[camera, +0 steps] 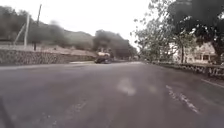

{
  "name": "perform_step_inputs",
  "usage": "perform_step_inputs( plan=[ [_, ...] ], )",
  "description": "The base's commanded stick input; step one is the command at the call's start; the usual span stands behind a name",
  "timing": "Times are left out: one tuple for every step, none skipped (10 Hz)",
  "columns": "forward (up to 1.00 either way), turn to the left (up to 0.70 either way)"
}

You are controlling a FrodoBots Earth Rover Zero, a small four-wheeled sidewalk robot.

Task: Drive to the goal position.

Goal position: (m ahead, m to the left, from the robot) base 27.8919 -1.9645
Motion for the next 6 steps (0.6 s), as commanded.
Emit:
perform_step_inputs(
  plan=[
    [0.7, -0.11],
    [0.7, -0.24],
    [0.7, -0.27],
    [0.7, -0.27],
    [0.7, -0.27],
    [0.7, -0.16]
  ],
)
